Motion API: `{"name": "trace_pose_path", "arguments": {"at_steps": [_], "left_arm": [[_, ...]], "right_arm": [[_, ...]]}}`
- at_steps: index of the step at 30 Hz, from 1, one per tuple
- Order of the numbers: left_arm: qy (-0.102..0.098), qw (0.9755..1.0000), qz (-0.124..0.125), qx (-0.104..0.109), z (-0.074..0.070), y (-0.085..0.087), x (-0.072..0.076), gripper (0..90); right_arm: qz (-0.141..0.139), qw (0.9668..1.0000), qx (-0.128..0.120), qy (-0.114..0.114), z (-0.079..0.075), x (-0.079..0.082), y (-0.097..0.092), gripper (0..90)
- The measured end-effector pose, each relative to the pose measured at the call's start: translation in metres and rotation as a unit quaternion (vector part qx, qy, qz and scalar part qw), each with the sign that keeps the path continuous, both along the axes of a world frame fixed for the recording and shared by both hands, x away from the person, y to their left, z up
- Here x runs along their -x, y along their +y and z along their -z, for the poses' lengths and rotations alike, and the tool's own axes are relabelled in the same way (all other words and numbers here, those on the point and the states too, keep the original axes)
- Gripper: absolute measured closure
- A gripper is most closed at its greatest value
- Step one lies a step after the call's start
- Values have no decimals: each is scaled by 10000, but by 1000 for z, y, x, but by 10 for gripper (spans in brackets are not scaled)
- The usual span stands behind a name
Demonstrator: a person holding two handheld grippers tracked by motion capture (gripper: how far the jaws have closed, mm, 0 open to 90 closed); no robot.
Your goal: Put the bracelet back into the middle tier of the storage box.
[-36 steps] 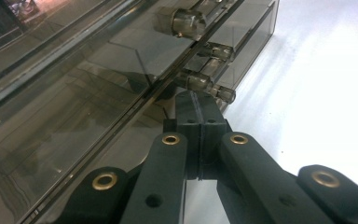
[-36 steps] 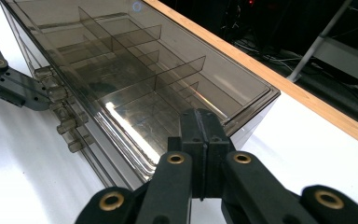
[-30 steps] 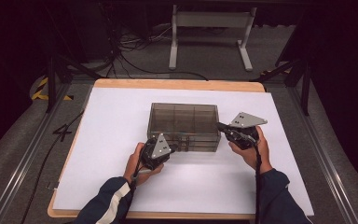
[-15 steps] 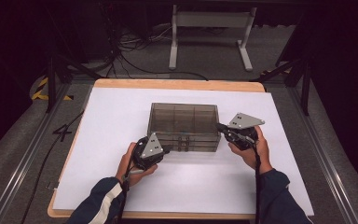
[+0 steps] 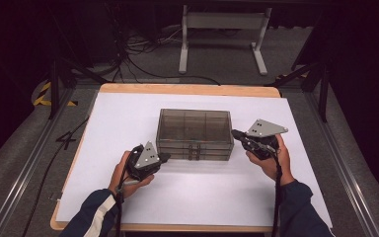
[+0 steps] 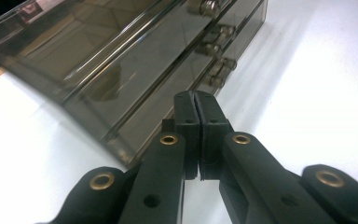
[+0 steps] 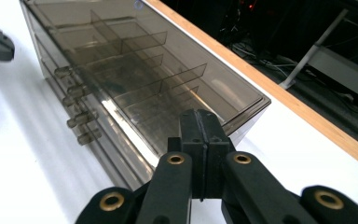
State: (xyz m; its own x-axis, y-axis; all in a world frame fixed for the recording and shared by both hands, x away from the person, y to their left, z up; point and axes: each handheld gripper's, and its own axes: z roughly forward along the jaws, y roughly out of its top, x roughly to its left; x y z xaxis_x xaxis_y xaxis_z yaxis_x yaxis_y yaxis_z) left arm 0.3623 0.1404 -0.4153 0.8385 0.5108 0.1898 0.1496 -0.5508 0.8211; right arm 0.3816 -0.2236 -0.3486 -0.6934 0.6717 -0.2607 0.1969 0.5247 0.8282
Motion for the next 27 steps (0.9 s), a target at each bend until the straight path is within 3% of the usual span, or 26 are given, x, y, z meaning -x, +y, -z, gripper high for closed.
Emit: {"name": "trace_pose_path", "arguments": {"at_steps": [21,27], "left_arm": [[-8,9993,-358,65,-2,60,7,862],[48,9989,-458,-17,1,78,9,851]], "right_arm": [[-50,9998,176,15,0,16,-13,896],[-78,9997,219,23,1,21,-16,896]]}}
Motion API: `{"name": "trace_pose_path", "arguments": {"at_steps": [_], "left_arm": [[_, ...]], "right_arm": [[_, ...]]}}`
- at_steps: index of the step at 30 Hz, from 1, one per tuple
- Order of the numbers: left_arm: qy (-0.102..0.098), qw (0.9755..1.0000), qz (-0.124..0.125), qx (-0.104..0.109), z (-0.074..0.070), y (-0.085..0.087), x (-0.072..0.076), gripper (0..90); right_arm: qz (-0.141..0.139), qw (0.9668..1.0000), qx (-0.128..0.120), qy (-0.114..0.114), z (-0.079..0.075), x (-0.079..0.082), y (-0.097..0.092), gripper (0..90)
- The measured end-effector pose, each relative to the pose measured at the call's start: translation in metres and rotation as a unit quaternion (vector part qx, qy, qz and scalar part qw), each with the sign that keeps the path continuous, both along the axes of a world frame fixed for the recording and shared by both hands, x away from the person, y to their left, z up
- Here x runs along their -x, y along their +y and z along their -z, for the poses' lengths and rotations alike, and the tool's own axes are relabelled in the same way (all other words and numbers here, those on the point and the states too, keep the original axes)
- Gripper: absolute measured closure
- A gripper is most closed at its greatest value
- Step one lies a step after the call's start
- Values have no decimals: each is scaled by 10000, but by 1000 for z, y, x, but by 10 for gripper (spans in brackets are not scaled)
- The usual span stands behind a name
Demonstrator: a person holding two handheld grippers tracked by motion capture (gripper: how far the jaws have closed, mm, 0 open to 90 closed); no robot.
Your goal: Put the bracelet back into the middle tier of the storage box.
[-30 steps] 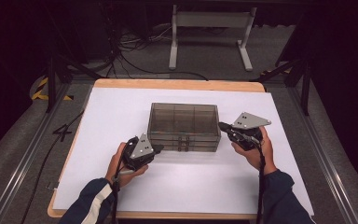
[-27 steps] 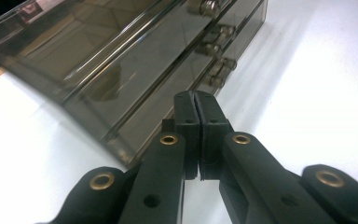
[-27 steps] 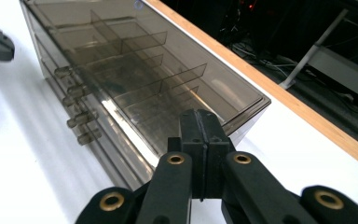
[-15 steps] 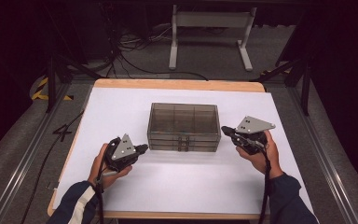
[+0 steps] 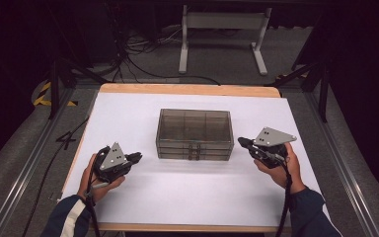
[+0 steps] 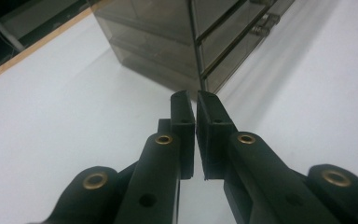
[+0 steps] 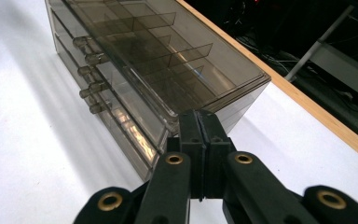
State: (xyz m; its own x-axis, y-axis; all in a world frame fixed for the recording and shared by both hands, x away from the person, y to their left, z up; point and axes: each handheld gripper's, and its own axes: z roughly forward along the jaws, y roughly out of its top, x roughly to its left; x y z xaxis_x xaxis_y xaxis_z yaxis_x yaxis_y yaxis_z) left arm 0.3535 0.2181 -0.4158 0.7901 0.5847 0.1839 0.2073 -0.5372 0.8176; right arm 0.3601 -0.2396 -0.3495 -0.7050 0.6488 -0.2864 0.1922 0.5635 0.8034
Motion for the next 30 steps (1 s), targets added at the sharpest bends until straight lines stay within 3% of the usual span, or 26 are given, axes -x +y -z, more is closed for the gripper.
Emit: {"name": "trace_pose_path", "arguments": {"at_steps": [15,30], "left_arm": [[84,9998,-152,-104,9,32,9,820],[151,9994,-287,-94,16,55,15,731]], "right_arm": [[-25,9999,107,37,4,10,-7,880],[110,9998,61,124,16,18,-30,820]]}}
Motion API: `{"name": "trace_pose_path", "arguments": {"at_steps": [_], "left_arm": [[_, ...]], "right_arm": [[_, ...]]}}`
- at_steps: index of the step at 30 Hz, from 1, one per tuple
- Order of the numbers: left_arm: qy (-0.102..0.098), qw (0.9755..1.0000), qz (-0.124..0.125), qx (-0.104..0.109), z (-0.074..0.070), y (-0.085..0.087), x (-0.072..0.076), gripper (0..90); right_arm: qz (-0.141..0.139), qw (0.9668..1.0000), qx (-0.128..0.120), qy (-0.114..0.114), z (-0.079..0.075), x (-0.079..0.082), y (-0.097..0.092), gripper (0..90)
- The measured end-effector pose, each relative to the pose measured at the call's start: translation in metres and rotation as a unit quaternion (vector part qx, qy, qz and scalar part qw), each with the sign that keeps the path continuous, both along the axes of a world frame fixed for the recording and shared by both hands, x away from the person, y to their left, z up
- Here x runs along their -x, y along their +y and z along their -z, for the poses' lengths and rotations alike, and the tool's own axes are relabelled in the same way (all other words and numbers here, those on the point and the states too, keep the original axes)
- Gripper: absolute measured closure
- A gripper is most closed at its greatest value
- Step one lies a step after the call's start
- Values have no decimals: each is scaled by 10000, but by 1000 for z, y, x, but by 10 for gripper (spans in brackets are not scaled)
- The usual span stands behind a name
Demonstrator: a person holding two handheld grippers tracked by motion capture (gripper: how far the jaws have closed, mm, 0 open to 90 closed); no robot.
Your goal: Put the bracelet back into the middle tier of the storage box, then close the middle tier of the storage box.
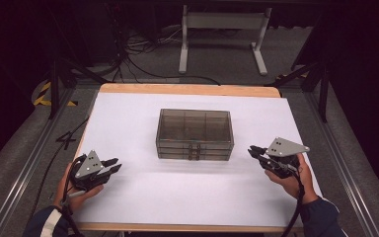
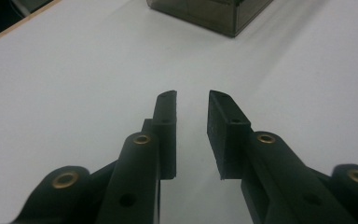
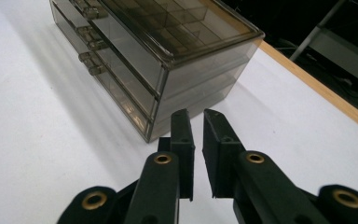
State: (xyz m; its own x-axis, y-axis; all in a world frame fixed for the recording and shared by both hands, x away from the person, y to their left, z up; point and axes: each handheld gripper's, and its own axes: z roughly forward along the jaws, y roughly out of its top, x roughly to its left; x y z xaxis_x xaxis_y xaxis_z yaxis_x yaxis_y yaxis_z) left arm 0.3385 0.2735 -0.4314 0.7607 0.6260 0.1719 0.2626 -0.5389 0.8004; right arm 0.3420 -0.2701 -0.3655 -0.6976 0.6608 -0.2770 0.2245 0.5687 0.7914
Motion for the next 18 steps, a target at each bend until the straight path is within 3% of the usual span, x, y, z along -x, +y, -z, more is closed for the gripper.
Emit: {"name": "trace_pose_path", "arguments": {"at_steps": [11,18], "left_arm": [[10,9998,-156,119,2,17,10,630],[79,9996,-266,47,6,24,15,551]], "right_arm": [[126,9999,105,24,13,11,-19,738],[193,9997,89,104,24,16,-34,669]]}}
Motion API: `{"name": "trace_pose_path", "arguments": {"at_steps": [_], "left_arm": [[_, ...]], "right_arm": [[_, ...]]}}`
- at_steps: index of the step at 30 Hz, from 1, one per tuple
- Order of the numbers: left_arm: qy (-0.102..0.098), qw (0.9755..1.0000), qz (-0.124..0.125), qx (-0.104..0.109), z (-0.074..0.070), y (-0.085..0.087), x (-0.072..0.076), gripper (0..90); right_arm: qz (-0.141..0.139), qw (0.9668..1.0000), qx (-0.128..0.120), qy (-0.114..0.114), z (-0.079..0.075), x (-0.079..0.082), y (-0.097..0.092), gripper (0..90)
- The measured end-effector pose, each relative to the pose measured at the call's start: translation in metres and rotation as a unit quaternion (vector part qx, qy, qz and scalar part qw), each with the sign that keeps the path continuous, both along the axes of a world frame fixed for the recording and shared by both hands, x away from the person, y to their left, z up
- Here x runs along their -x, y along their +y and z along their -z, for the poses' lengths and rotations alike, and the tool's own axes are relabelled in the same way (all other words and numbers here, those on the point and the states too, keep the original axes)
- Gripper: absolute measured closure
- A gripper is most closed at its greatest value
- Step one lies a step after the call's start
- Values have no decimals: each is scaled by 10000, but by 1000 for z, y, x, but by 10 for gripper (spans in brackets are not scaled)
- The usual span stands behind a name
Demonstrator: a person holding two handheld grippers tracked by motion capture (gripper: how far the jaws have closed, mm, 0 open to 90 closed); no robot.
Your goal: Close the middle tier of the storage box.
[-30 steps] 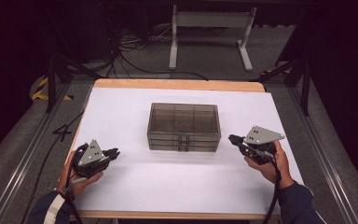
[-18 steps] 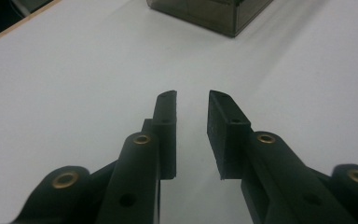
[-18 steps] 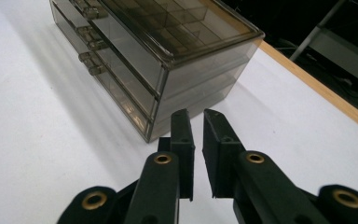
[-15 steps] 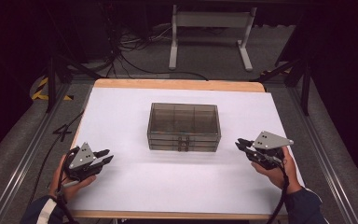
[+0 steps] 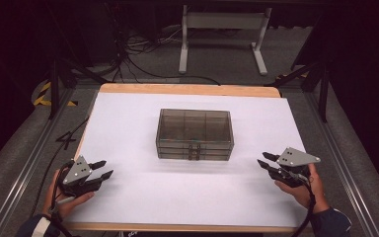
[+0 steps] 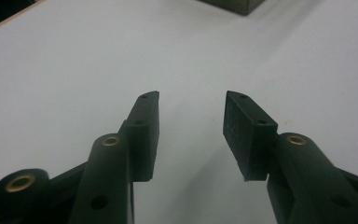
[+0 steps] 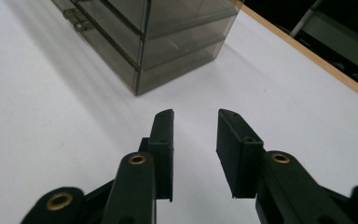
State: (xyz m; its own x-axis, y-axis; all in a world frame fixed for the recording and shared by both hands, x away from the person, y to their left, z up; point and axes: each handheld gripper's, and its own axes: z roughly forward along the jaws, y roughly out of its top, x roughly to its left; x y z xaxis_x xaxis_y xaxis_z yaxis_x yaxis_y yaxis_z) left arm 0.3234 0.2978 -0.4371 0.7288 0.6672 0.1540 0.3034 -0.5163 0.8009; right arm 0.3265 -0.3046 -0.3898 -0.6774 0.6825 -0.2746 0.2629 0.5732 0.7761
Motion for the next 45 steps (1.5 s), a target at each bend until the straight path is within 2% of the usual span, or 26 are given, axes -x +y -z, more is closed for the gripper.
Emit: {"name": "trace_pose_path", "arguments": {"at_steps": [6,12,17,19,23,25,27,30,33,37,42,43,45], "left_arm": [[-3,9999,-86,-96,3,3,4,472],[66,9999,-27,-99,6,5,6,458],[132,9999,6,-21,9,7,6,437],[114,9999,-33,-14,10,8,8,394],[136,9999,-3,41,13,10,10,369],[168,9998,2,96,16,13,11,354],[192,9997,-3,136,17,14,12,347],[231,9996,-13,167,20,17,13,322],[233,9995,-45,185,22,18,15,294],[200,9993,-56,302,21,21,17,255],[86,9989,-171,419,22,23,19,185],[51,9986,-210,477,22,24,20,172],[4,9976,-309,626,23,27,21,151]], "right_arm": [[59,9999,-71,81,10,3,-12,632],[81,9999,-95,101,16,8,-17,604],[166,9996,-193,97,21,14,-25,589],[202,9995,-209,101,24,16,-28,576],[245,9993,-281,96,27,20,-32,559],[366,9985,-400,102,32,23,-39,542],[383,9984,-409,94,33,24,-40,545],[424,9979,-490,-52,34,29,-43,524],[477,9973,-548,-47,36,32,-47,516],[573,9965,-605,11,39,33,-50,476],[826,9924,-860,296,53,33,-62,308],[884,9914,-915,306,54,33,-63,273],[936,9896,-1087,129,53,36,-66,272]]}}
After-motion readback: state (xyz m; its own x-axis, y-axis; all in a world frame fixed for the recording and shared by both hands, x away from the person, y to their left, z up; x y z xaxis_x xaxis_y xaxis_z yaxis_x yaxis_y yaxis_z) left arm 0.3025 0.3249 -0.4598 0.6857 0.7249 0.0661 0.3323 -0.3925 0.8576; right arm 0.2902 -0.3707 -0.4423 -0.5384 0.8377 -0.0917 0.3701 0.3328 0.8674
